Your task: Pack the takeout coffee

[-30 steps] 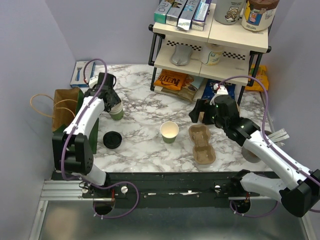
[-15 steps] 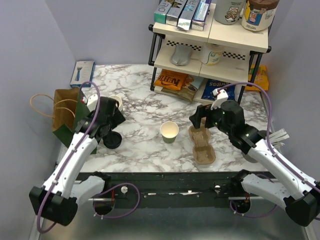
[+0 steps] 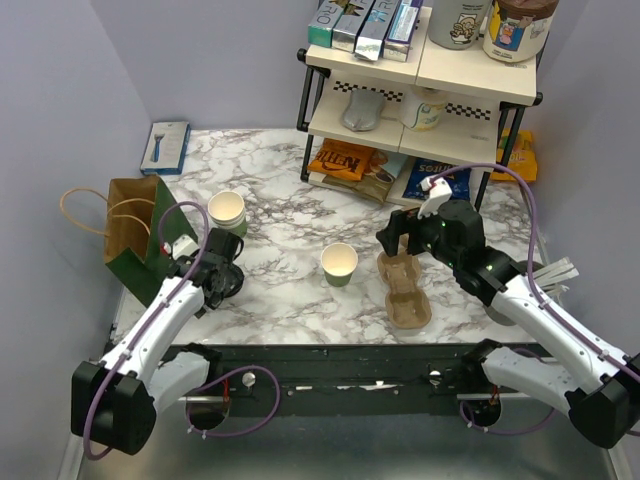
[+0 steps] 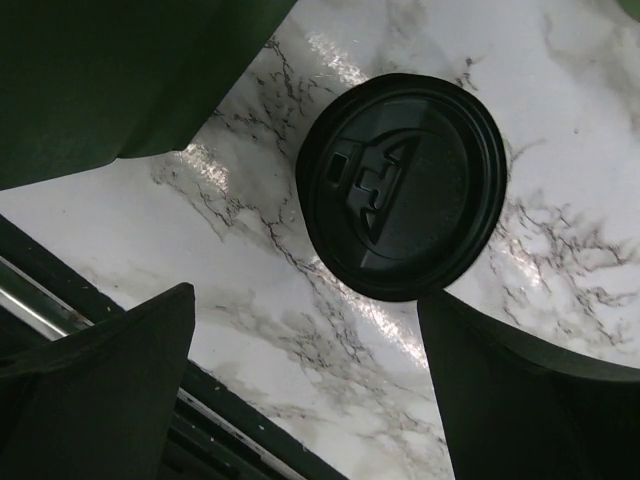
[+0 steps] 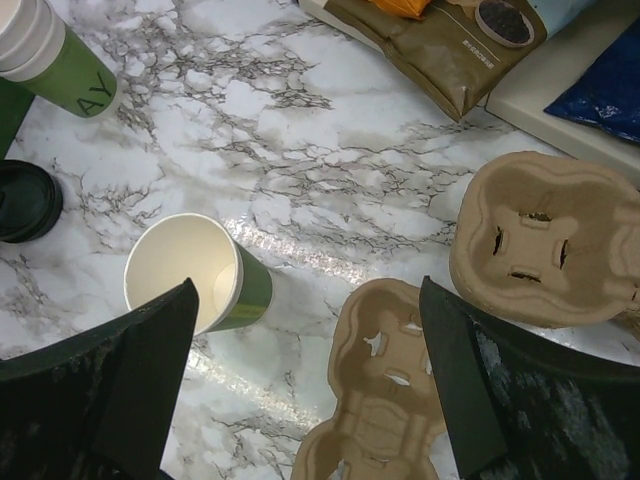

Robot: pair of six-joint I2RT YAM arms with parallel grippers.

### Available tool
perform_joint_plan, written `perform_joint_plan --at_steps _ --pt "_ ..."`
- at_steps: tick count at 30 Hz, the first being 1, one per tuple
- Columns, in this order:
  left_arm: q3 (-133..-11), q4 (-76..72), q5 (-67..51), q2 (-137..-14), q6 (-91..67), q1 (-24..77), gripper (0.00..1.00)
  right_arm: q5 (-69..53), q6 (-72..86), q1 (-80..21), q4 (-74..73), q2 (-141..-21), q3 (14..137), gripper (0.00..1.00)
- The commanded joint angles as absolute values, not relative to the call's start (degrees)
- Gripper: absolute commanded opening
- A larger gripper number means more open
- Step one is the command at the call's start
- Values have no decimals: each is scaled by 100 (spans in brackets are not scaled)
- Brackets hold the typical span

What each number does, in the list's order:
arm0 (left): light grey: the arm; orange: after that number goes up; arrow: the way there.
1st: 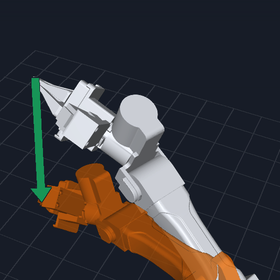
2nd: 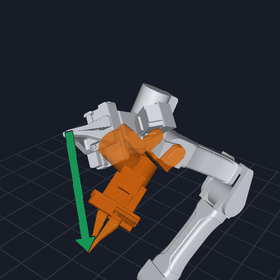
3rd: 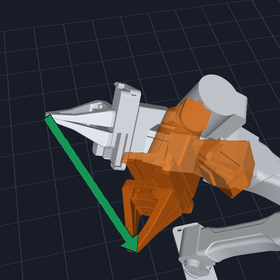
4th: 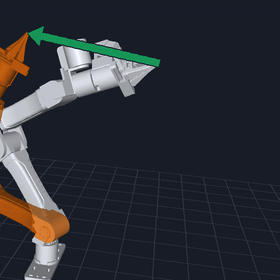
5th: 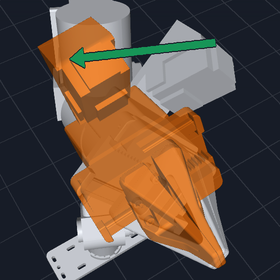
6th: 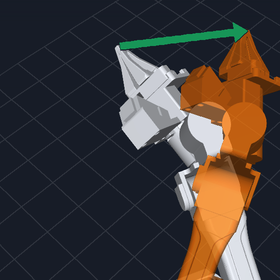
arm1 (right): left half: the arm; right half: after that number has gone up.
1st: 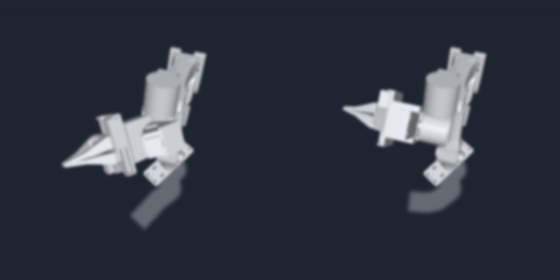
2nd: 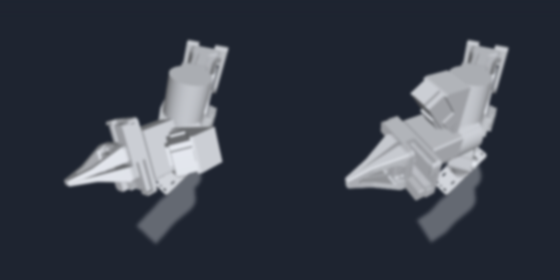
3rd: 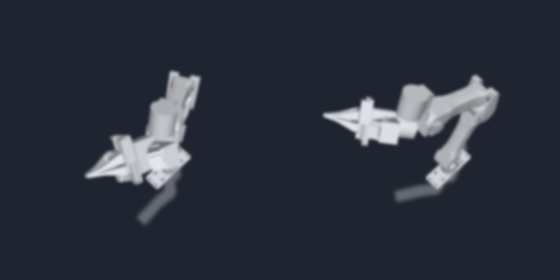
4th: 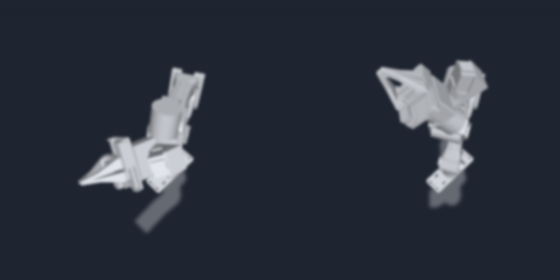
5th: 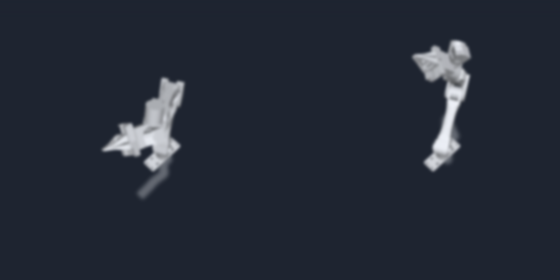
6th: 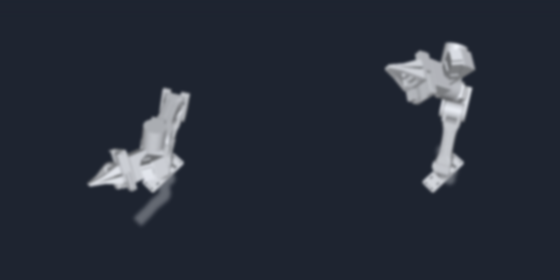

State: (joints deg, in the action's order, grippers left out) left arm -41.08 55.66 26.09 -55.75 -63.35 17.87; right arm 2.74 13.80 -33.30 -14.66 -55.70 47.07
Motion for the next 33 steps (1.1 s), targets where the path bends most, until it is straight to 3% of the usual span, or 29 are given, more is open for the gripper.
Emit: perform_joint_plan --at_steps 1,12,19,29,33 --pt "-3649 4757 2724 -5660 -6723 1617 96 457 1283 -3340 -1450 -5555 4658 100" --pt "-3129 3613 2277 -5932 -6443 967 85 756 1274 -3340 -1520 -5432 4658 100" --pt "-3094 3147 1899 -6108 -6153 975 72 800 1283 -3340 -1529 -5440 4667 100" --pt "-3084 2479 1055 -6504 -5608 1370 64 352 1152 -3340 -1547 -5519 4737 99" --pt "-3190 2215 704 -6679 -5415 1537 62 -376 1064 -3340 -1494 -5721 4816 96"
